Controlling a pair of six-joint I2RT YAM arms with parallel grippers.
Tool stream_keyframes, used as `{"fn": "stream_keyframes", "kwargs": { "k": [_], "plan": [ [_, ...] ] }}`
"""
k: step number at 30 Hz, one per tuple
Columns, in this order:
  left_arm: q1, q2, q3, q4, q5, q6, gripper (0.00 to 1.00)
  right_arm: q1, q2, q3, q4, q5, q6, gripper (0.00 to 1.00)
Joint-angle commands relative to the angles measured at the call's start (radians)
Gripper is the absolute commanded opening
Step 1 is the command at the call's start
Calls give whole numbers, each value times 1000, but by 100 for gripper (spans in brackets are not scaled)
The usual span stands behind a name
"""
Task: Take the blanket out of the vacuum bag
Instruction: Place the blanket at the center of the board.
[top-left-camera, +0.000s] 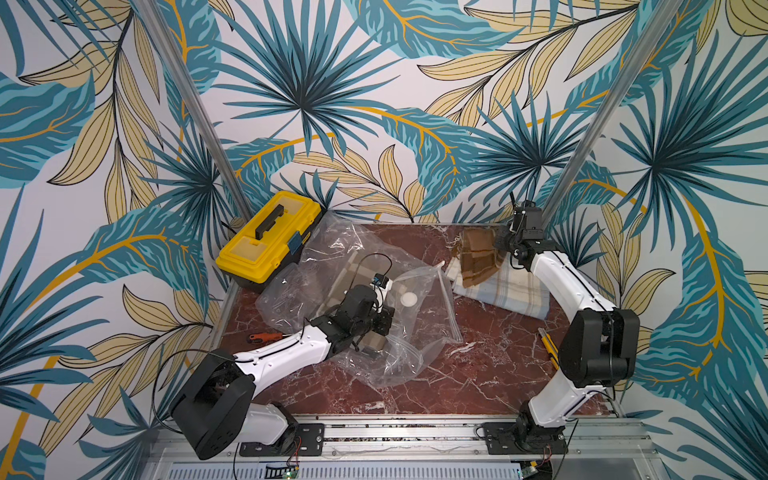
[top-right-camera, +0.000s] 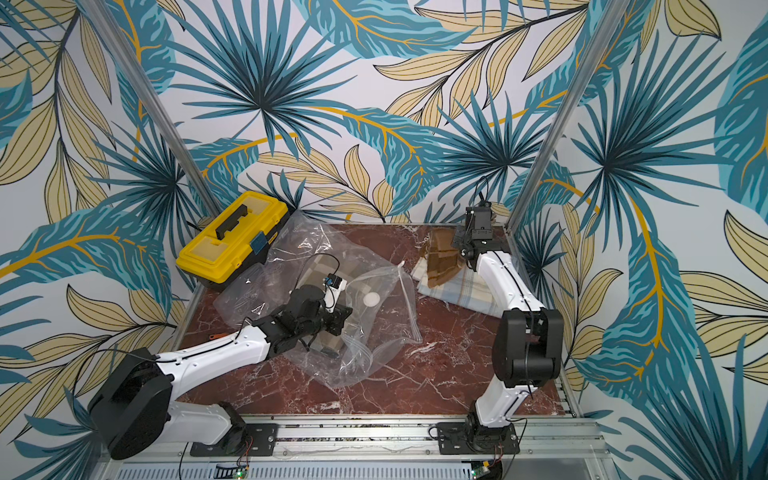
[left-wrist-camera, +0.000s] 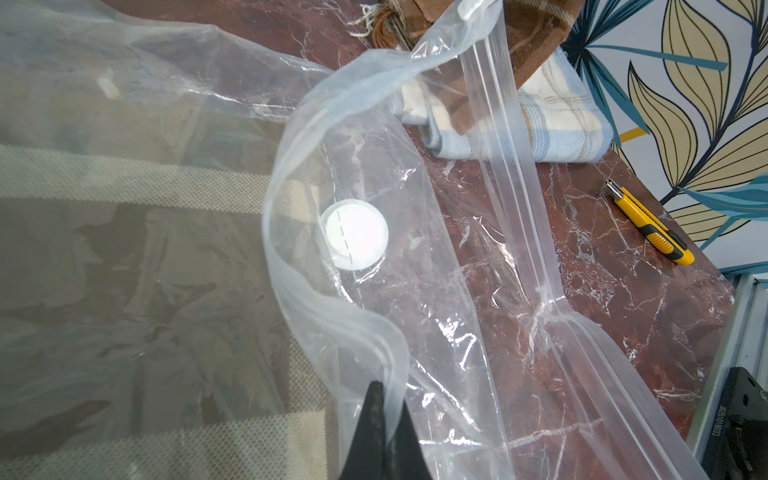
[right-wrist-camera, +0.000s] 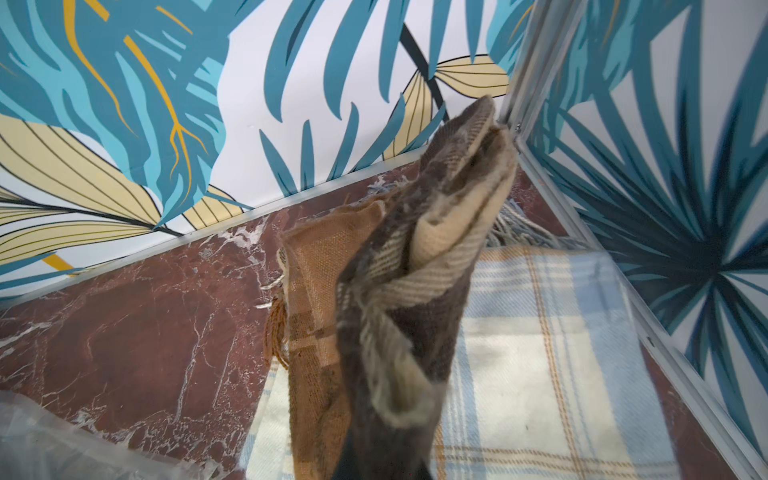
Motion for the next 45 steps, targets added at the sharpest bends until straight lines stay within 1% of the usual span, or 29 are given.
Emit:
{"fn": "stream_keyframes", "kwargs": {
  "k": [1,5,10,12,16,23,28,33,34,37,40,45],
  "plan": [
    [-8,21,39,19,36,3,0,-4,-66,-65,2,93,26,0],
    [-9,32,43,23,43,8,0,-5,-122,-137,-17,146,17,0],
    [-11,40,42,37,61,0,0,-19,-189,-288,14,203,13,0],
    [-14,40,39,38,62,-2,0,-35,-202,-338,26,201,19,0],
    [-17,36,35,30,64,0,0,-83,-209,-398,47,158,41,0],
    [-17,17,28,21,53,0,0,-163,-177,-400,52,80,25,0],
    [-17,24,29,29,55,-5,0,-188,-161,-395,51,48,24,0],
    [-21,33,43,21,59,-2,0,-214,-136,-442,57,9,50,0],
    [-21,34,47,15,59,-1,0,-221,-134,-456,100,-4,57,0],
    [-22,34,59,-1,53,7,0,-240,-140,-486,126,-41,67,0],
    [-22,40,69,-7,50,11,0,-243,-134,-459,104,-76,57,0],
    [-27,64,92,5,58,0,0,-254,-118,-431,84,-69,50,0]
  ]
}}
